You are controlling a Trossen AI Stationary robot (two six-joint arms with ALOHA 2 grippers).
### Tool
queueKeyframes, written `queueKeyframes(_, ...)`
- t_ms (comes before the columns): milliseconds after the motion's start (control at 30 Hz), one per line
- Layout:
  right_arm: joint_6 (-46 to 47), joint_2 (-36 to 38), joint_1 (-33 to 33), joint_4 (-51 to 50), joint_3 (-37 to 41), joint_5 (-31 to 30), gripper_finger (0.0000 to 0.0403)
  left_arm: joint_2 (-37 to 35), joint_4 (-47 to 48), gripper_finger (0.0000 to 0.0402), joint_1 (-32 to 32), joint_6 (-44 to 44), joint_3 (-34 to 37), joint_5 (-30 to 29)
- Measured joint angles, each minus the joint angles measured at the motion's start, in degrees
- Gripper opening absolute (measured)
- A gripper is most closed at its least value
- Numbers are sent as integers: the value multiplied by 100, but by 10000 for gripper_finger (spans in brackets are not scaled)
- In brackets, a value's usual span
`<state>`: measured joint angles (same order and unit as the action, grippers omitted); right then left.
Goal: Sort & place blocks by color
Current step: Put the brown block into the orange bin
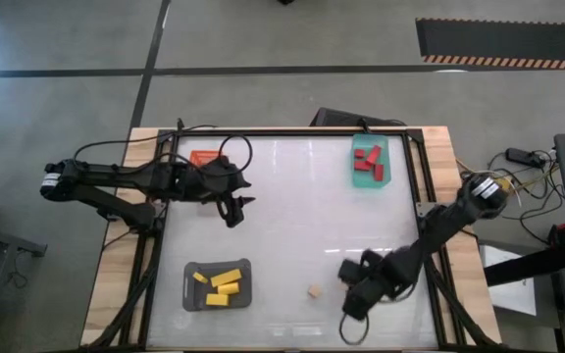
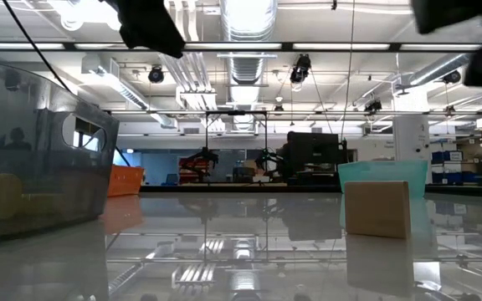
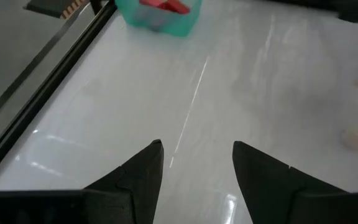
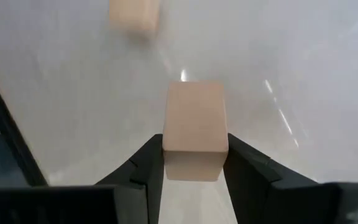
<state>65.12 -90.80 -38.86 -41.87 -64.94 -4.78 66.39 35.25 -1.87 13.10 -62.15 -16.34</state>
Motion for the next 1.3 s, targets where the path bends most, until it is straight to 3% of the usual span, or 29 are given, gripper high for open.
queueKeyframes(400, -1264, 1738, 1527, 318, 273, -1342, 122, -7, -977, 177, 2, 7, -7, 620)
queueKeyframes(633, -2158, 2259, 2240, 1534, 638, -1364, 122, -44, -1655, 177, 0, 20, -7, 798)
queueKeyframes(1000, -3647, 2400, 2911, 4230, 1048, -1261, 122, -227, -2583, 177, 1, 218, -7, 888)
queueKeyframes(1300, -4400, 2395, 3449, 5897, 1048, -609, 122, -126, -3131, 177, 2, 467, 2, 880)
